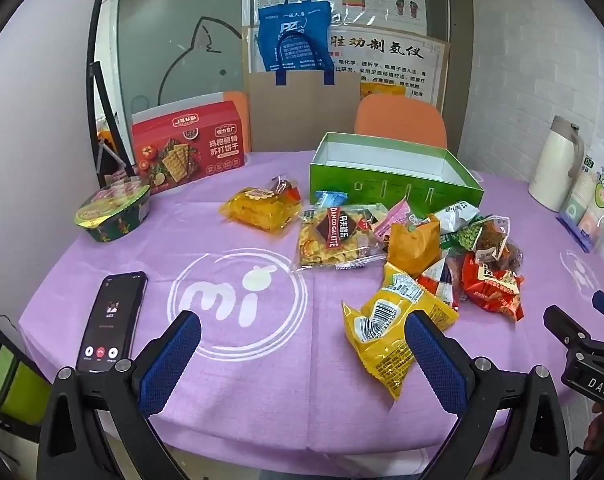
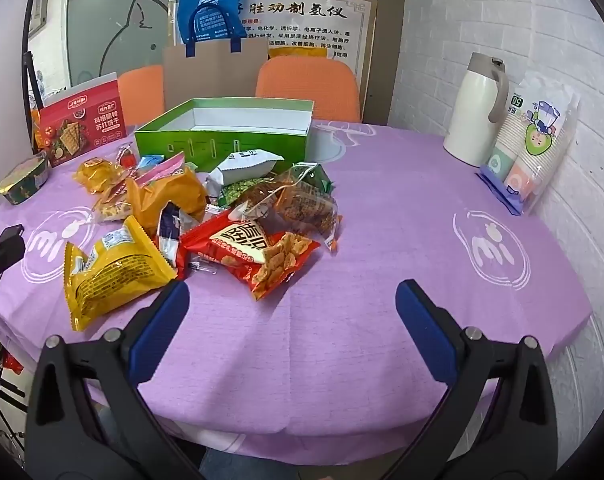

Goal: Organize snacks

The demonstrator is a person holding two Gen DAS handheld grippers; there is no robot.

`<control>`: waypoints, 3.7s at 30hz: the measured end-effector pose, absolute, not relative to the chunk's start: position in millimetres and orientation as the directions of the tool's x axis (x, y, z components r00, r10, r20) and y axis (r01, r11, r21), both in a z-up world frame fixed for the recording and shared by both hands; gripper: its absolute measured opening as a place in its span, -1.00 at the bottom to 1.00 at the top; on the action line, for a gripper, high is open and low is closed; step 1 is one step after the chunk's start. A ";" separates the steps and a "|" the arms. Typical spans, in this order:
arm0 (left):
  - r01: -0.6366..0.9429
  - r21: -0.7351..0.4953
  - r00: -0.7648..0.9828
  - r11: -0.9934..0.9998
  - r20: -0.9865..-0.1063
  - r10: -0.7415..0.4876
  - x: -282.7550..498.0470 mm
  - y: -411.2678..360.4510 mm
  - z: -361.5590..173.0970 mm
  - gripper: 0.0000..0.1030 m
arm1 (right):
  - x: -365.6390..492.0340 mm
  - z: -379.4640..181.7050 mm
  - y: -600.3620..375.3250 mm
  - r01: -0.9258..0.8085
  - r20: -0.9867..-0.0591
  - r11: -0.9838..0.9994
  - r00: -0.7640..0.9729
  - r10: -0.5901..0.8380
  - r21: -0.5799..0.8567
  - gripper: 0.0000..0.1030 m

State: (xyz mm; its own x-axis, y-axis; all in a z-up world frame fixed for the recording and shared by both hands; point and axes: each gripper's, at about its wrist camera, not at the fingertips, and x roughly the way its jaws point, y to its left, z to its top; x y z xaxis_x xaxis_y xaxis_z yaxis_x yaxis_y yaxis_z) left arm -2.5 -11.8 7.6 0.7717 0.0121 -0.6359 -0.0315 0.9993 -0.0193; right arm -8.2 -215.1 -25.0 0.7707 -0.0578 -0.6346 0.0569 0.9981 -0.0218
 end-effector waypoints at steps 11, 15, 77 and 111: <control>-0.007 0.002 0.775 1.000 -0.632 0.007 -1.2 -13.3 5.5 1.00 | -7.3 -29.0 -220.4 0.059 -0.635 0.998 0.770 -0.054 -0.013 0.99; -0.016 0.006 0.775 1.000 -0.632 0.016 -0.6 -12.7 4.7 1.00 | -6.5 -30.6 -219.9 0.060 -0.638 0.998 0.768 -0.055 -0.014 0.99; 0.108 0.056 0.739 0.993 -0.672 -0.043 17.9 -41.2 -10.0 1.00 | 14.6 -51.5 -222.0 0.018 -0.677 1.000 0.735 -0.018 -0.007 0.99; 0.454 -0.061 0.496 0.889 -0.812 -0.309 85.2 -62.1 -58.3 0.35 | 73.9 -71.8 -222.1 -0.428 -0.725 0.904 0.615 0.309 0.021 0.11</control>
